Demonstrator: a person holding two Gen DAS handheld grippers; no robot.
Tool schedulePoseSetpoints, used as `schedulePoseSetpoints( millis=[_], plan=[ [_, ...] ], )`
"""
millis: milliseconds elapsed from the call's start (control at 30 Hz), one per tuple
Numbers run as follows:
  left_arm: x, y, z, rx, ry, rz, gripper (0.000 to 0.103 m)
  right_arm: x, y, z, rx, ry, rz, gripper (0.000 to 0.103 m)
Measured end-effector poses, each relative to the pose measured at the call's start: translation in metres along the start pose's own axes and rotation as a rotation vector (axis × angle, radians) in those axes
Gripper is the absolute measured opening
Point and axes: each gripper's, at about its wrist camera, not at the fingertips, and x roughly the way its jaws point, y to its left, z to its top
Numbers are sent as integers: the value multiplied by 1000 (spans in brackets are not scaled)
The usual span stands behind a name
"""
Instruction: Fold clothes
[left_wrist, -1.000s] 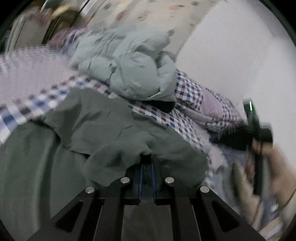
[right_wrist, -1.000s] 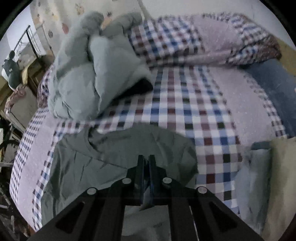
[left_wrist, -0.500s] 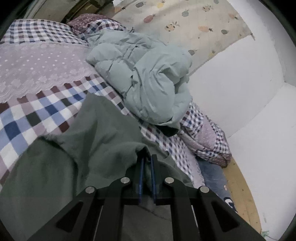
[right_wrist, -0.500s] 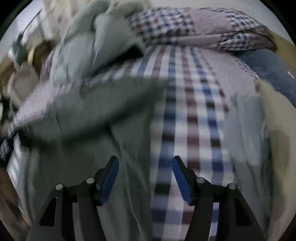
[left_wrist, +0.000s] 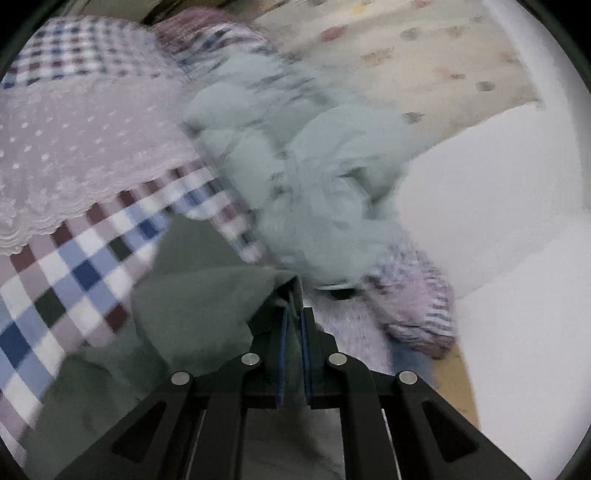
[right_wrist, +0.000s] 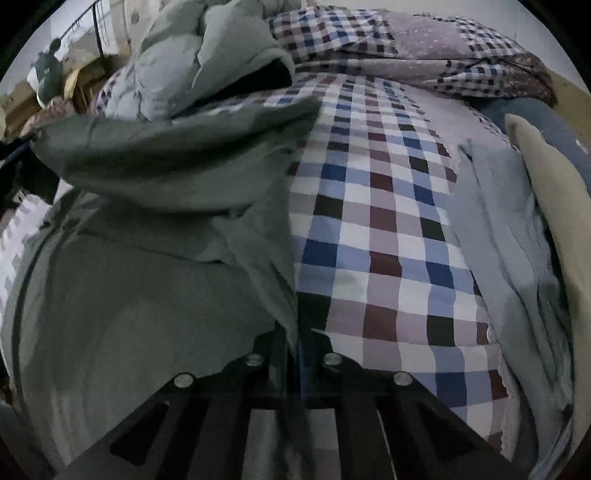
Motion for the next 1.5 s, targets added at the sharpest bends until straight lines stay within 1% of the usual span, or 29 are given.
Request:
schedulePoseSetpoints(
  millis=[100, 167, 200, 267, 300, 333, 367, 400, 500, 533, 567, 633, 667, 733, 800, 933, 967, 1000, 1033, 1067, 1100, 1133, 1267, 1333, 1400, 1500],
  plan=[
    [25, 7, 0, 40, 78, 135, 6, -8, -5, 0, 13, -25, 14, 2],
    [40, 11, -1, 67, 127, 220, 7, -4, -14, -4, 43, -7, 27, 2],
    [38, 9, -5, 82, 127, 222, 9, 0, -17, -6, 54, 10, 31, 3],
    [33, 7, -14, 112, 124, 226, 21, 7, -24, -10, 67, 38, 35, 12],
    [24, 4, -20, 119, 101, 209, 41, 4, -25, -11, 68, 35, 36, 16],
    [15, 2, -25, 126, 76, 192, 64, 1, -25, -12, 65, 30, 31, 25],
    [4, 1, -30, 127, 43, 179, 74, -5, -24, -13, 55, 24, 20, 33],
    [-5, 0, -35, 129, 15, 166, 84, -10, -24, -12, 47, 7, 14, 36],
    [-12, -3, -61, 154, 22, 123, 85, -28, -19, -9, 20, -73, 30, 37],
    [-15, -4, -70, 162, 24, 108, 86, -33, -15, -7, 3, -103, 33, 42],
    [-17, -5, -79, 171, 27, 94, 86, -36, -9, -5, -24, -133, 31, 47],
    [-22, -7, -96, 187, 31, 65, 87, -39, 7, 0, -99, -187, 16, 48],
    [-24, -8, -105, 197, 39, 50, 87, -37, 18, 2, -148, -197, 2, 48],
    [-13, -10, -122, 240, 108, 18, 87, -28, 35, 6, -220, -193, -26, 48],
    [-2, -10, -134, 268, 137, 26, 87, -14, 49, 10, -268, -167, -40, 47],
    [10, -7, -143, 228, 187, 4, 87, 16, 68, 17, -342, -115, -66, 45],
    [10, -6, -142, 221, 189, -2, 87, 21, 68, 17, -348, -102, -73, 43],
    [10, -6, -141, 215, 192, -9, 87, 26, 68, 17, -351, -91, -82, 39],
    [10, -6, -140, 210, 193, -15, 87, 29, 67, 19, -350, -82, -90, 31],
    [9, -6, -138, 208, 188, -18, 87, 32, 65, 20, -341, -75, -100, 18],
    [8, -5, -137, 206, 183, -20, 87, 33, 62, 22, -324, -74, -109, 14],
    [7, -4, -136, 203, 179, -20, 87, 32, 58, 23, -309, -80, -122, 7],
    [5, 0, -132, 180, 181, -30, 87, 25, 41, 28, -274, -99, -210, 4],
    [5, 1, -129, 173, 180, -32, 87, 18, 28, 30, -235, -104, -242, 3],
    [5, 2, -125, 166, 180, -36, 87, 16, 13, 31, -179, -91, -256, 3],
    [2, 5, -119, 156, 178, -43, 87, 22, 0, 30, -132, -31, -244, 4]
  ],
)
